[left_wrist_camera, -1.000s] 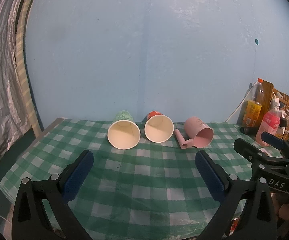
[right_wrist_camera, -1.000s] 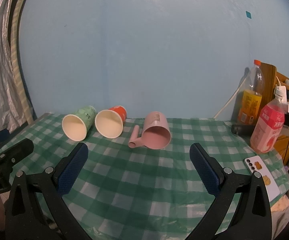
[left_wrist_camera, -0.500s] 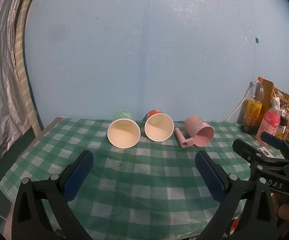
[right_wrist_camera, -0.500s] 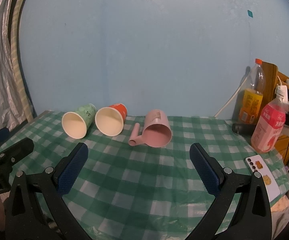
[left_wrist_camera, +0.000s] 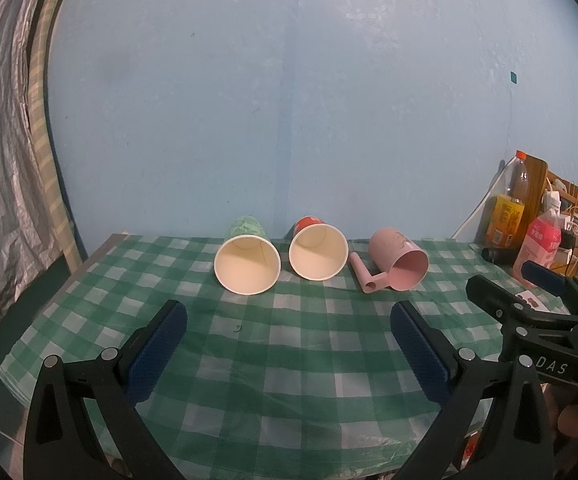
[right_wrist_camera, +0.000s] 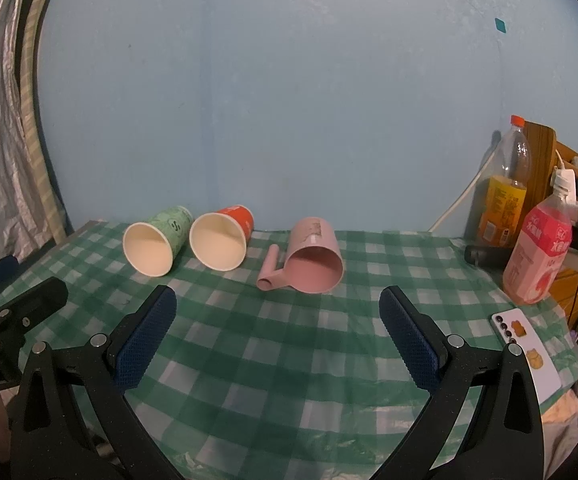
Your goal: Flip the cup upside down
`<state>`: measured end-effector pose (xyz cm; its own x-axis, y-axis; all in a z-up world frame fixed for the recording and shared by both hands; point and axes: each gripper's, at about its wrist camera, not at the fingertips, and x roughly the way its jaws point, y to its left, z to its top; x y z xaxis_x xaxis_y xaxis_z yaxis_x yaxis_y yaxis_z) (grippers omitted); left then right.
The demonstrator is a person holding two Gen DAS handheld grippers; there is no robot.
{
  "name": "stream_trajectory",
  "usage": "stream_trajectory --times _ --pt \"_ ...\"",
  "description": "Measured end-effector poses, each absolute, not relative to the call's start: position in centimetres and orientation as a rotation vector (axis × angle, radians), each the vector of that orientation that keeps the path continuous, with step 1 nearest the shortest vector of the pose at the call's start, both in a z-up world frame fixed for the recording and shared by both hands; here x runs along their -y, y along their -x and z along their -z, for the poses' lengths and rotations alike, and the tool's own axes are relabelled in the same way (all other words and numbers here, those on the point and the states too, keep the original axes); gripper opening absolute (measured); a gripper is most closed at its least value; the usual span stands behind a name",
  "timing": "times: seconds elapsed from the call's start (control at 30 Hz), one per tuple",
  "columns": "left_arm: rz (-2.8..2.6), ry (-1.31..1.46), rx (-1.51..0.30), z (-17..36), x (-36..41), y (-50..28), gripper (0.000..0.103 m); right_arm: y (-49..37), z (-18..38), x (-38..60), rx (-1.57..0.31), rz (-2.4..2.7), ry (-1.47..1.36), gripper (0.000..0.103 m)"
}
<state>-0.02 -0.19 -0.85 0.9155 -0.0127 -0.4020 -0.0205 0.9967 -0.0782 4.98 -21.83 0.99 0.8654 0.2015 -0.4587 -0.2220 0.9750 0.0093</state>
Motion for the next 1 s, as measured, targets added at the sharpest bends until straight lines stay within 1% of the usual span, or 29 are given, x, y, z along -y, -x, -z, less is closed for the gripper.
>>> stream_trajectory --times 0.3,1.0 --pt "-0.001 0.08 -0.419 1.7 0.3 0.4 0.103 -5.0 -0.9 21.9 -0.48 -0.223 0.046 0.1" --pt "-0.001 0.07 -0.454 1.7 0.7 -0.1 0.103 -5.5 -0.4 21.8 -0.499 -0.23 0.046 0.1"
